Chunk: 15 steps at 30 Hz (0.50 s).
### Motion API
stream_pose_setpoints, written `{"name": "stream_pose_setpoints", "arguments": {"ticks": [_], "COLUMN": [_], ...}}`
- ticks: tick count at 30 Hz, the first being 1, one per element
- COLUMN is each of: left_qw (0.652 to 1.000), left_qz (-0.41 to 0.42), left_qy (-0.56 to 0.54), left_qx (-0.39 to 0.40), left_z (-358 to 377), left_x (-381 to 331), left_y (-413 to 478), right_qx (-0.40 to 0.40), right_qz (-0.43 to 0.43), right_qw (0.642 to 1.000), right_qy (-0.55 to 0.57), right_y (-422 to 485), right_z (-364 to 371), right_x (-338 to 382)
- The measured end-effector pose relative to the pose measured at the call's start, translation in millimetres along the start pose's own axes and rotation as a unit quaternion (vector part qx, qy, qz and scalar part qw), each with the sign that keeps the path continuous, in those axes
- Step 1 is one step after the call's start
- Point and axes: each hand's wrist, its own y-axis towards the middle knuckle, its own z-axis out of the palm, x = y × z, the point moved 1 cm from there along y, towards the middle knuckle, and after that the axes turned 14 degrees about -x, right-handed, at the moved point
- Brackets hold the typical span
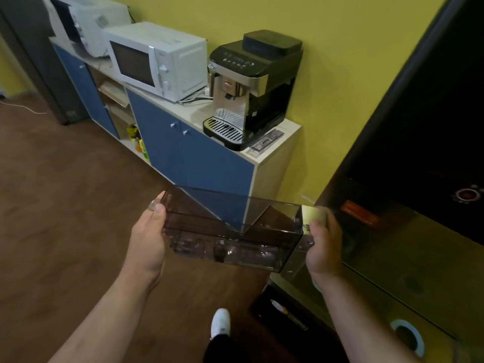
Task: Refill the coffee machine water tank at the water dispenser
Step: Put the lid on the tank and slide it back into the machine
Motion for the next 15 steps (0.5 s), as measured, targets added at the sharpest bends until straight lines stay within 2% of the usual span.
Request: {"name": "stream_pose_setpoints", "arguments": {"ticks": [6,15], "left_qw": [1.0,0.999], "left_qz": [0.002,-0.012], "left_qy": [-0.017,0.003], "left_qx": [-0.012,-0.029], "left_z": [-5.2,18.1], "left_x": [1.8,-1.9], "left_y": [63.7,168.4], "right_qx": [0.037,0.03], "right_qz": [-0.027,-0.017], "right_qw": [0.999,0.999], "right_qy": [-0.002,-0.009], "right_y": [27.2,86.6], "right_z": [64.8,148.9], "right_x": [-11.0,-48.5]}}
